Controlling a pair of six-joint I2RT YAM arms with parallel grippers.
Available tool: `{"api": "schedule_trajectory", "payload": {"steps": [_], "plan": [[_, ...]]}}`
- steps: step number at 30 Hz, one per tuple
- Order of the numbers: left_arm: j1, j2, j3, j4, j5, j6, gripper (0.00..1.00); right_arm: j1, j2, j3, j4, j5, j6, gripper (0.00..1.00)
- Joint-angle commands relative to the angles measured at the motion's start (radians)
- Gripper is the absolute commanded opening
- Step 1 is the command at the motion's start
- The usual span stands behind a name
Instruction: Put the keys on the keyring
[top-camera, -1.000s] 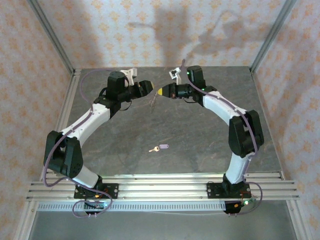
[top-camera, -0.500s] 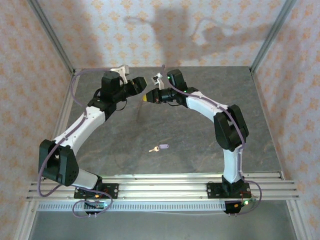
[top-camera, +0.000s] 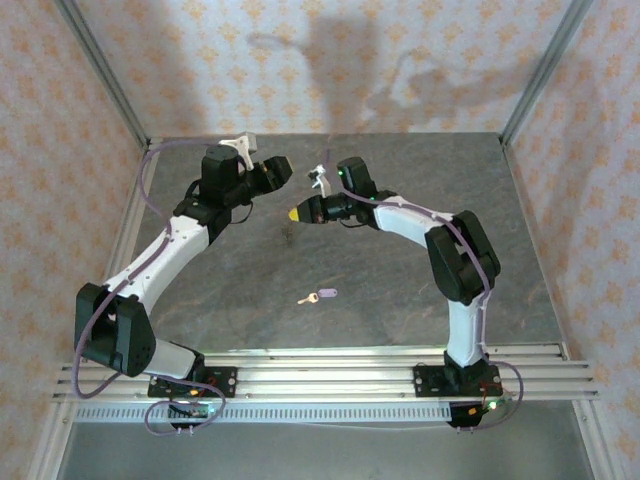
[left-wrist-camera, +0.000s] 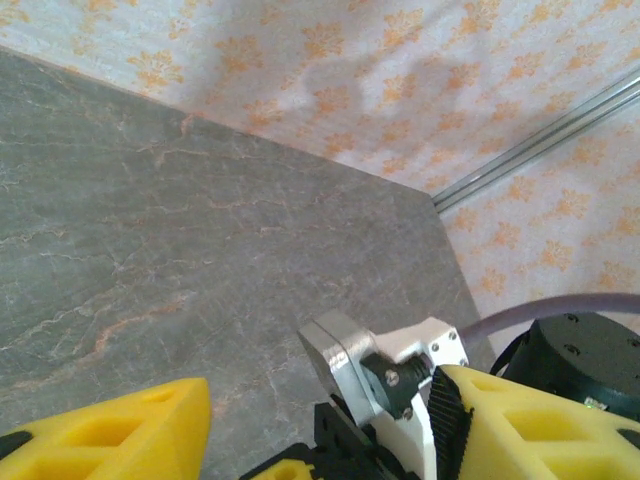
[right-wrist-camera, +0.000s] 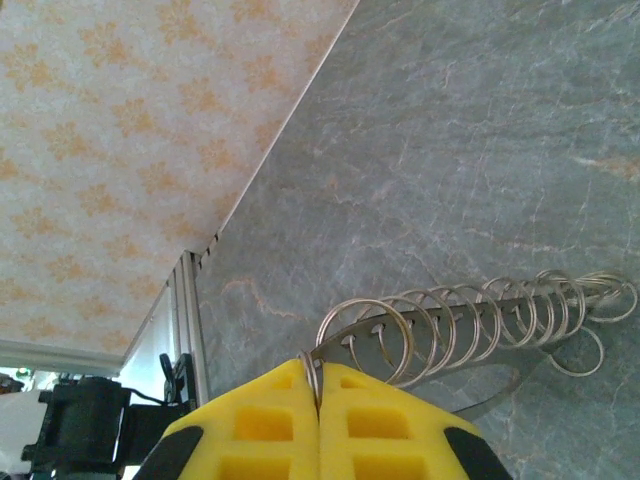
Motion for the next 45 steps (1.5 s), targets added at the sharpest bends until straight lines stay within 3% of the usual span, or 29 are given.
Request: {"api": "schedule_trajectory", "payload": {"steps": [1,22,31,45], "plan": [[0.007,-0.022,-0.008,0.001,-0.002,0.010,0.61,-0.004,0.043,-0.095,-0.092,0.129,-0.048,0.00],[-0.001,0.001,0.004,0.010,0.012,0.000,0.62,-0.043,0.040,-0.178,-0.127,0.244,-0.055,0.00],[-0.005,0.008,0.006,0.018,0.015,0.001,0.62,-0.043,0.035,-0.206,-0.113,0.301,-0.024,0.18],[-0.008,0.012,0.005,0.029,0.019,0.000,0.62,-0.043,-0.003,-0.233,-0.104,0.327,-0.017,0.23]]}}
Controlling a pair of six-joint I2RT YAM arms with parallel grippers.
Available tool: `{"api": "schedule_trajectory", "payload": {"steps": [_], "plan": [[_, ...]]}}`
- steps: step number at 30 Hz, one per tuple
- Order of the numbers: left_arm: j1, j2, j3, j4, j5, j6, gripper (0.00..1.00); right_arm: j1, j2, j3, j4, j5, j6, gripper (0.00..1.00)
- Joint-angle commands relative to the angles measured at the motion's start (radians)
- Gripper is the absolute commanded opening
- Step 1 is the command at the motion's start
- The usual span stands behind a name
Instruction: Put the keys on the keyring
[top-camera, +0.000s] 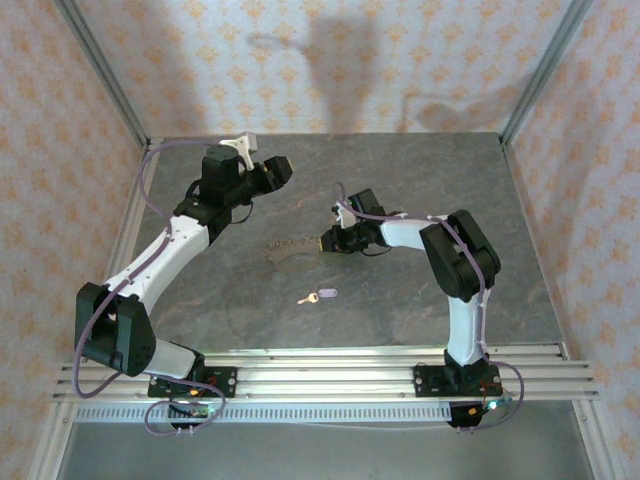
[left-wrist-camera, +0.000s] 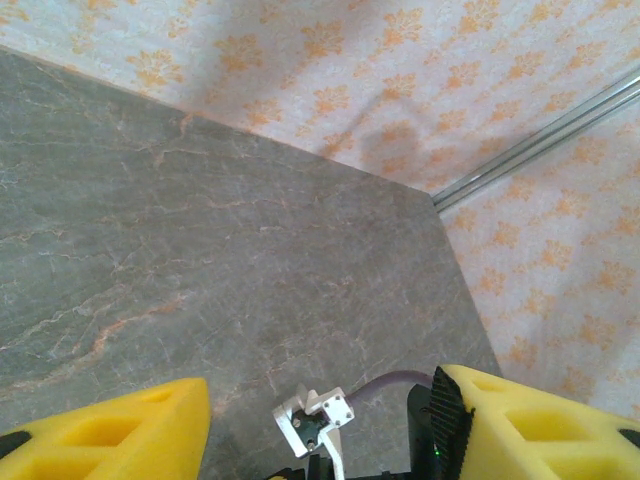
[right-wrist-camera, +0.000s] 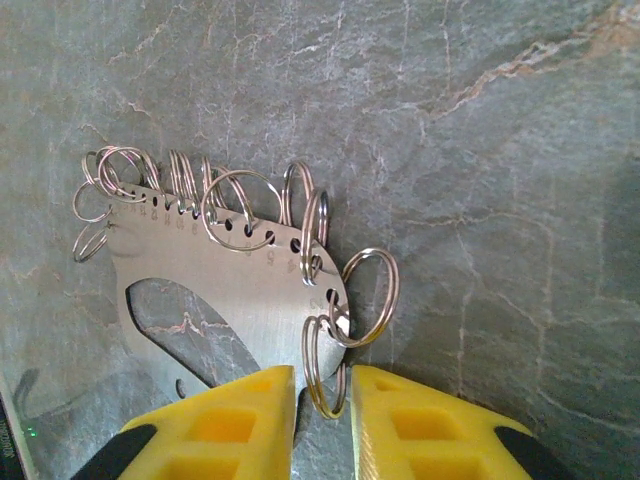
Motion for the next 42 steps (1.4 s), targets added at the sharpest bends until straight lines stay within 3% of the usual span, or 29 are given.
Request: {"api": "schedule_trajectory", "payload": {"steps": [1,25,42], "plan": [[-0.007,0.011,0.005,0.027,0.018,0.000,0.62,-0.001,-0.029,-0.019,0.003,0.051,0.003,0.23],[-0.010,0.015,0.009,0.030,0.024,0.004,0.62,-0.019,-0.045,-0.012,0.000,0.069,0.009,0.18],[-0.010,0.028,0.012,0.035,0.026,0.003,0.62,-0.004,-0.033,0.010,0.003,0.032,0.011,0.21]]}}
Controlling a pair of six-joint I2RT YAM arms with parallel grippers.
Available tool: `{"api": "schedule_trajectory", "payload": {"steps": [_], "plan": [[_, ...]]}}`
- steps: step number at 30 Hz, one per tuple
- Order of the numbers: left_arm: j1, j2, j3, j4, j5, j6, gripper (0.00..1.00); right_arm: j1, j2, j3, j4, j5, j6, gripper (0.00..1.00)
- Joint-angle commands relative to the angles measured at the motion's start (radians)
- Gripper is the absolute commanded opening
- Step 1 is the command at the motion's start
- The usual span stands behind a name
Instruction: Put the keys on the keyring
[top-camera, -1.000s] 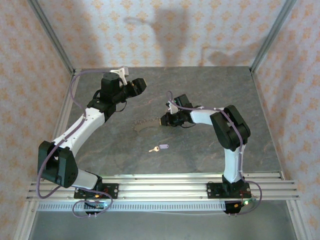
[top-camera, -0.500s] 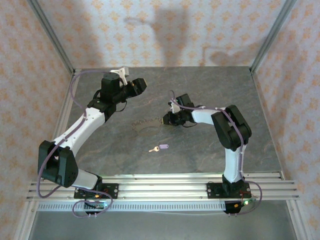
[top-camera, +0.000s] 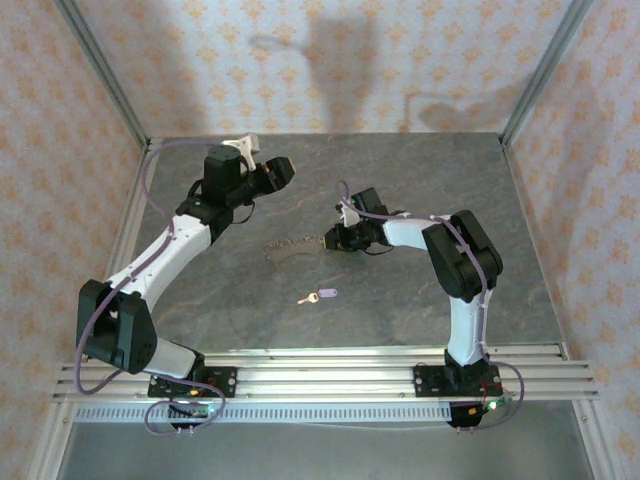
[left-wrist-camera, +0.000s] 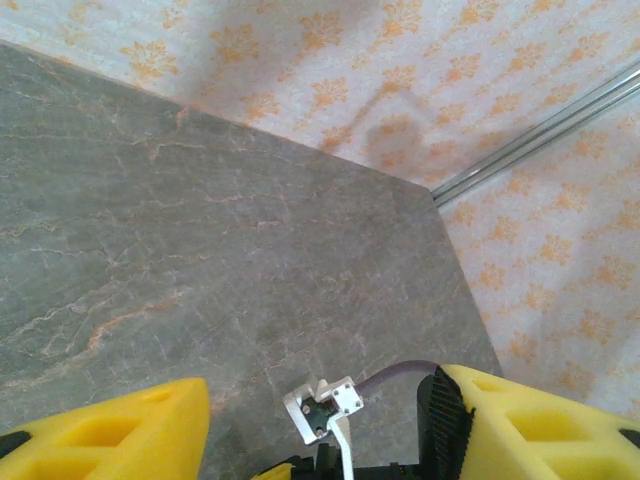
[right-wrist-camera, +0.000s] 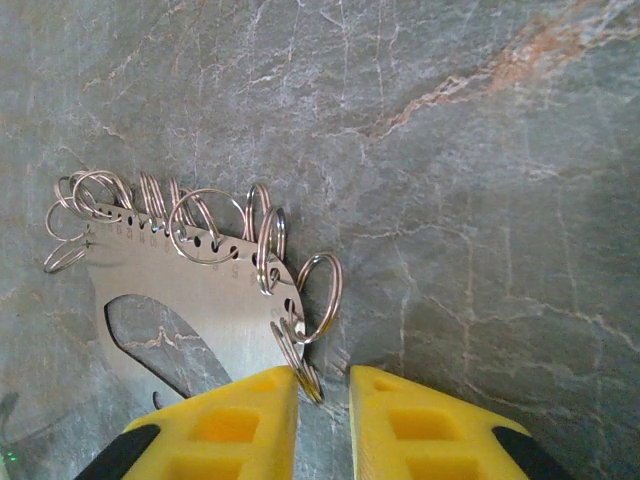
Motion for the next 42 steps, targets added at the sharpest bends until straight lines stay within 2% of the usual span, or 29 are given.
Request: {"api": "schedule_trajectory", "payload": {"steps": [1,30,42], "plan": [[-0.006,0.013,0.013,0.026,0.018,0.004,0.62,0.010,-0.019,0.018,0.004,-0.009,0.003,0.21],[-0.006,0.016,0.010,0.028,0.018,0.005,0.62,0.023,0.005,0.050,-0.017,-0.011,0.002,0.20],[-0.006,0.013,0.011,0.028,0.018,0.005,0.62,0.023,-0.002,0.039,-0.031,0.001,-0.014,0.15]]}}
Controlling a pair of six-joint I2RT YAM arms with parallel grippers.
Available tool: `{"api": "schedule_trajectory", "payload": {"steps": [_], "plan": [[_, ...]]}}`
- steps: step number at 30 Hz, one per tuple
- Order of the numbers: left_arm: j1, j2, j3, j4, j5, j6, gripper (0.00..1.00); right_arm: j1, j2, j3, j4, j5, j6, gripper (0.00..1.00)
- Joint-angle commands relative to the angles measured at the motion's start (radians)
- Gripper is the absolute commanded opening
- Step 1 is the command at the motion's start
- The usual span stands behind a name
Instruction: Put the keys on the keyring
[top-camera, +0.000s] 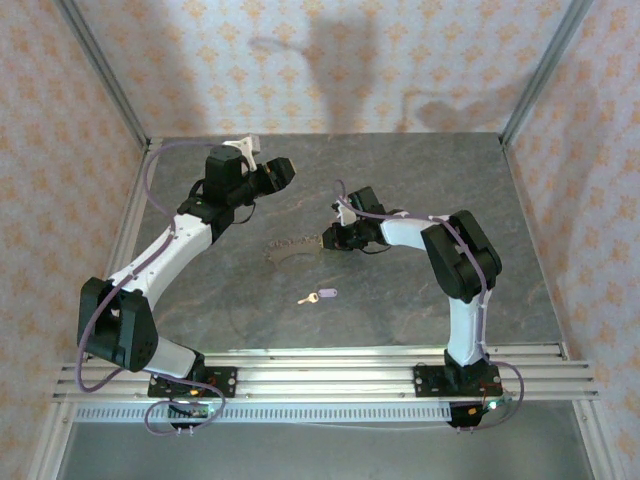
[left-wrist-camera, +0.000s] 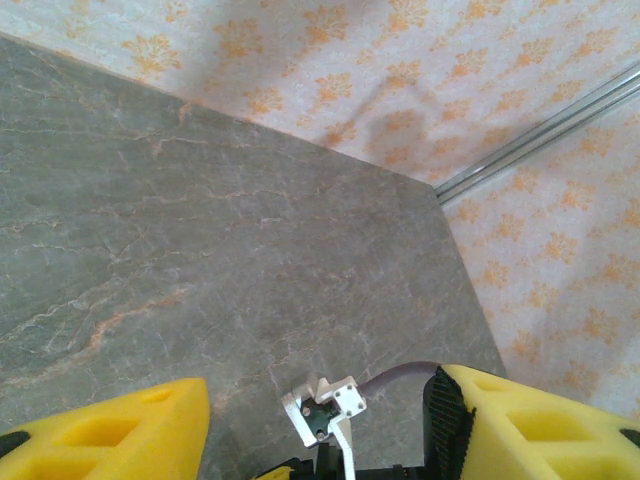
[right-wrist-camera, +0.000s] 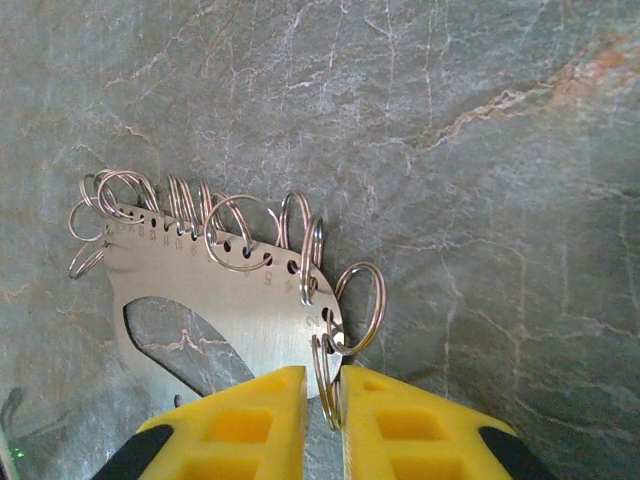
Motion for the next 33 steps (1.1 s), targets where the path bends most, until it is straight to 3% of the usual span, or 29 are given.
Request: {"api": "schedule_trajectory", "payload": {"steps": [1,19,29,33], "plan": [[-0.006,0.004,0.010,0.025,0.018,0.005,0.62,0.007,-0.003,0.015,-0.017,0.003,-0.013,0.15],[-0.006,0.009,0.013,0.027,0.018,0.004,0.62,0.007,0.017,0.026,-0.016,0.008,-0.011,0.14],[-0.006,0.011,0.017,0.026,0.018,0.002,0.62,0.008,0.023,0.029,-0.025,0.013,-0.018,0.08],[-0.006,0.011,0.019,0.026,0.018,0.002,0.62,0.009,0.024,0.031,-0.027,0.012,-0.015,0.21]]}}
